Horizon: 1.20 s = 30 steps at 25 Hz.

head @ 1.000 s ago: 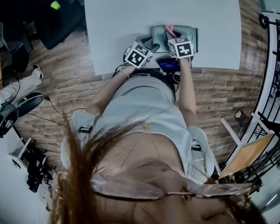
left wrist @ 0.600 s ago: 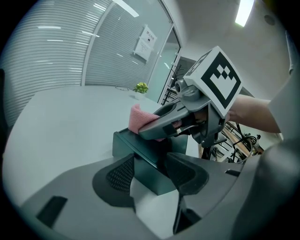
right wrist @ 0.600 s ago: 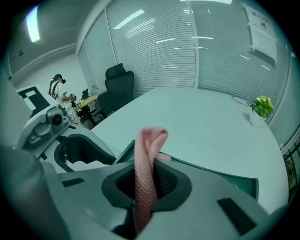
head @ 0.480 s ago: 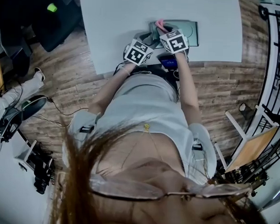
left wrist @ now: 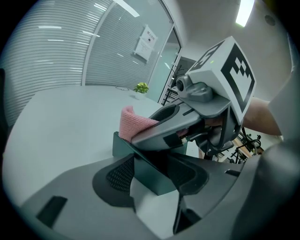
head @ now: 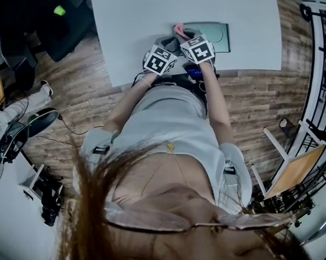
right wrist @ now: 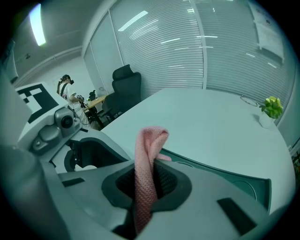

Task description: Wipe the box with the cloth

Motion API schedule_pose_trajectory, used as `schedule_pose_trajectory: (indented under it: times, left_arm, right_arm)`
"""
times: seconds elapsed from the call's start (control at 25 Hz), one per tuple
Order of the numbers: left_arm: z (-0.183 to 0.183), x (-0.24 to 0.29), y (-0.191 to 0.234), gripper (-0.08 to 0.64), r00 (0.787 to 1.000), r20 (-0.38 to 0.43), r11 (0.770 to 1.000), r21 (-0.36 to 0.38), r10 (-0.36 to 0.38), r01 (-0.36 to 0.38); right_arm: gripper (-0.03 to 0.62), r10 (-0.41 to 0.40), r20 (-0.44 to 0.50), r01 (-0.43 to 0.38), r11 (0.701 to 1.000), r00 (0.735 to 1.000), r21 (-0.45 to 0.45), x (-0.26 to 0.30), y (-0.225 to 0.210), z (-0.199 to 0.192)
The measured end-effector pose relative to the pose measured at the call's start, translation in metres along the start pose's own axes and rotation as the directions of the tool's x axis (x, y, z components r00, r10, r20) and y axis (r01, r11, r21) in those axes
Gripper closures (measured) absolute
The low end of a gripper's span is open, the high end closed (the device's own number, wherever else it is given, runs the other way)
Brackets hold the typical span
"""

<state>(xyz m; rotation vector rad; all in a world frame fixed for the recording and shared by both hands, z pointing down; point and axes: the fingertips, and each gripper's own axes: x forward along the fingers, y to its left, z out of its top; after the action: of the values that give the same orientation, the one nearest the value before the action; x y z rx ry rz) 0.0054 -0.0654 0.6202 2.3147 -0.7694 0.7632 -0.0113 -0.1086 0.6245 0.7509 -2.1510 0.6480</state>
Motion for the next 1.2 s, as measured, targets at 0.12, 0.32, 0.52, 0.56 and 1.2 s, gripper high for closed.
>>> schedule_pose_trajectory:
  times: [0.12,0.32,0.52,0.56,1.2]
  left_arm:
    - [0.001,-0.001,-0.001,0.345,1.0,-0.001,1.0,0.002,0.003,-0.003]
    - [-0.001,-0.001,0.0,0.345,1.0,0.0,1.0,-0.003,0.012,-0.012]
    - [-0.002,-0.002,-0.002,0.345,1.0,-0.001,1.0,-0.006,0.011,-0.011]
    - [-0.002,-0.003,-0.003,0.345,1.0,-0.001,1.0,-0.008,0.01,-0.01]
    - [-0.005,-0.004,-0.004,0.345,1.0,-0.01,0.999,-0.023,0.021,-0.021]
  right_arm:
    - [0.554,-0.002,0.02,0.002,1.0,1.0,0.004,-0.002,0.0,0.0]
    - [0.554,-0.03,0.081,0.031,0.999,0.996,-0.015,-0.01,-0.007,0.0]
    - [0.554,-0.157,0.146,0.15,0.987,0.977,0.061,-0.052,-0.053,-0.008]
    - [0.554,-0.189,0.146,0.18,0.981,0.971,0.076,-0.061,-0.064,-0.013]
    - [0.554,-0.447,-0.039,0.447,0.879,0.894,0.165,-0.105,-0.144,-0.093]
